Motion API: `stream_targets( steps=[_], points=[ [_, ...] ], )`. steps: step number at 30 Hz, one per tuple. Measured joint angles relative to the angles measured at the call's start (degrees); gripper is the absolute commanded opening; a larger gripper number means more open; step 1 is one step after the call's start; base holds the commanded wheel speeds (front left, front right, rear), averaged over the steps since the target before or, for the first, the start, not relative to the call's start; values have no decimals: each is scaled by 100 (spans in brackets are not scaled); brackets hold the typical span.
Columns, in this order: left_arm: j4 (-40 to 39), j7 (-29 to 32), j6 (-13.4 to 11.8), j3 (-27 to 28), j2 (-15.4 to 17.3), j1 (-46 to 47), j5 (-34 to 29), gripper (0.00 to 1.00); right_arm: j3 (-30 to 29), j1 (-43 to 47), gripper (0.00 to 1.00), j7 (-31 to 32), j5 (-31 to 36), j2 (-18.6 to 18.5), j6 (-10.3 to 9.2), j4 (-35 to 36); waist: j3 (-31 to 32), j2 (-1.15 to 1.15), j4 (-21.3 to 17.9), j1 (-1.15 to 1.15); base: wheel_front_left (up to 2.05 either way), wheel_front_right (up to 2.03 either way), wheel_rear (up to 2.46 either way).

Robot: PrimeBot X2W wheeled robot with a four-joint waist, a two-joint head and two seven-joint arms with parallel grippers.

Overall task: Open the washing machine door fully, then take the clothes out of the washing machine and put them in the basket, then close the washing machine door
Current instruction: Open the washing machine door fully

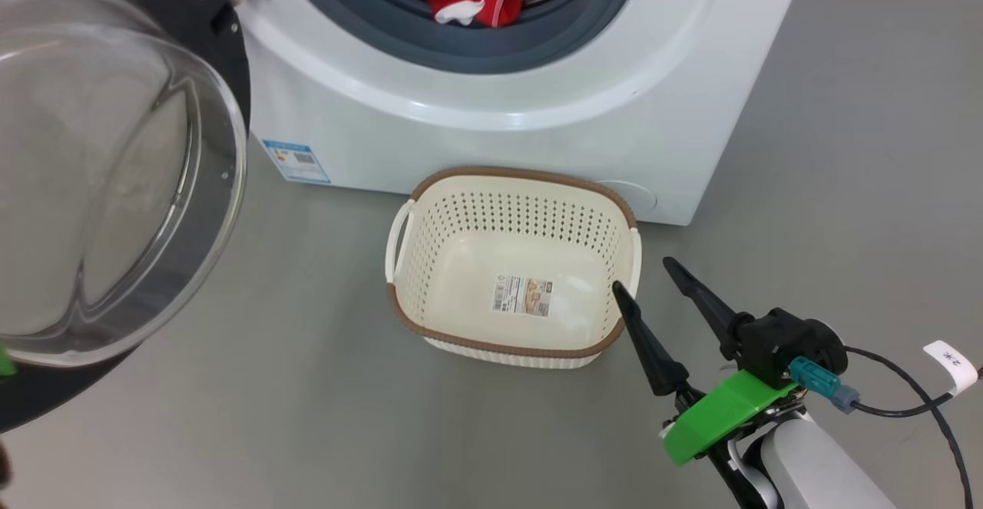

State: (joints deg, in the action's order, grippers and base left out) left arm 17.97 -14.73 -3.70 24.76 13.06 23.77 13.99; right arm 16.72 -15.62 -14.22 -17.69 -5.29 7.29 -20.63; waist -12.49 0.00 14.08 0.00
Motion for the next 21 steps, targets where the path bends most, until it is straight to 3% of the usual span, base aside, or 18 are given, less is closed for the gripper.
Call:
stream_targets(
  steps=[5,7,13,21],
  points=[
    [-699,1,684,-357,-476,-183,439,100,-31,5,100,-10,-35,15,0,-73,169,0,-147,0,0,0,0],
    [-951,44,837,-575,-622,-261,595,100,-175,5,100,-22,-13,20,0,-58,222,0,-231,0,0,0,0],
    [-1345,424,988,-1182,-637,-776,603,100,-524,6,100,-24,165,63,0,10,346,0,-532,0,0,0,0],
    [-1804,514,1037,-1524,-655,-1277,900,100,-844,188,100,-24,245,174,0,134,495,0,-1006,0,0,0,0]
  ],
)
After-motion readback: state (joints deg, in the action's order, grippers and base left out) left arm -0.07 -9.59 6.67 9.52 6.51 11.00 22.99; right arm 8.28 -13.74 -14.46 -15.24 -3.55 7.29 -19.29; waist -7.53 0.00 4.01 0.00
